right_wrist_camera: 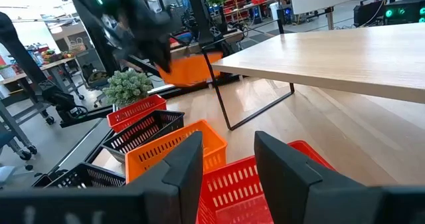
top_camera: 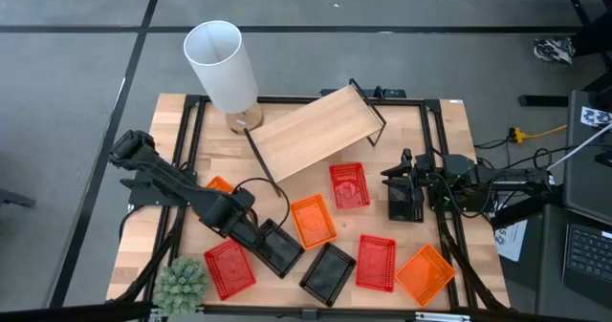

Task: Stack baskets on shelf by color
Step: Put the top left orange basket on the shelf

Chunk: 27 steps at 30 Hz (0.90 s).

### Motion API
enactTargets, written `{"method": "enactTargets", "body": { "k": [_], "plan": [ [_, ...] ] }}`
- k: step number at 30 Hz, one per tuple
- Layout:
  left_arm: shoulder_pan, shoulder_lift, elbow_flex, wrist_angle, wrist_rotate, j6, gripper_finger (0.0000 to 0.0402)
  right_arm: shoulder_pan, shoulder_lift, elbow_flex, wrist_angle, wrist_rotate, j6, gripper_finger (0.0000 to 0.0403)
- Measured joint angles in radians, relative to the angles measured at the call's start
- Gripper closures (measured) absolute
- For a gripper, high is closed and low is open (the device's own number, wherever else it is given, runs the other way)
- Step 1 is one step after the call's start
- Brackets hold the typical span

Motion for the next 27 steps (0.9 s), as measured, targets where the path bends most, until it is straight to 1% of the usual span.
{"method": "enactTargets", "body": {
  "k": [2, 4, 8, 9, 11, 13, 16, 20, 23, 27],
  "plan": [
    [-0.019, 0.0, 0.123, -0.071, -0.057, 0.015, 0.0401, 0.0, 0.0, 0.0, 0.0, 0.0, 0.0, 0.0267],
    [-0.034, -0.001, 0.245, -0.082, -0.166, 0.045, 0.0401, 0.0, 0.0, 0.0, 0.0, 0.0, 0.0, 0.0267],
    [-0.055, -0.002, 0.455, -0.075, -0.481, 0.239, 0.0401, 0.0, 0.0, 0.0, 0.0, 0.0, 0.0, 0.0267],
    [-0.05, -0.003, 0.493, -0.075, -0.541, 0.288, 0.0401, 0.0, 0.0, 0.0, 0.0, 0.0, 0.0, 0.0267],
    [-0.017, -0.003, 0.539, -0.073, -0.606, 0.386, 0.0401, 0.0, 0.0, 0.0, 0.0, 0.0, -0.004, 0.0267],
    [0.044, -0.003, 0.55, -0.041, -0.6, 0.488, 0.0401, 0.0, 0.0, 0.0, 0.0, 0.0, -0.004, 0.0267],
    [0.155, 0.005, 0.546, 0.017, -0.503, 0.636, 0.0401, 0.0, 0.0, 0.0, 0.0, 0.001, -0.005, 0.0267],
    [0.306, 0.067, 0.54, 0.09, -0.406, 0.806, 0.0401, 0.0, 0.001, 0.0, 0.0, 0.001, -0.006, 0.0267],
    [0.397, 0.124, 0.539, 0.088, -0.333, 0.858, 0.0401, 0.0, 0.003, 0.0, -0.001, 0.001, -0.004, 0.0267],
    [0.472, 0.206, 0.538, 0.03, -0.244, 0.879, 0.0401, 0.0, 0.005, 0.0, -0.002, 0.002, -0.004, 0.0267]
  ]
}}
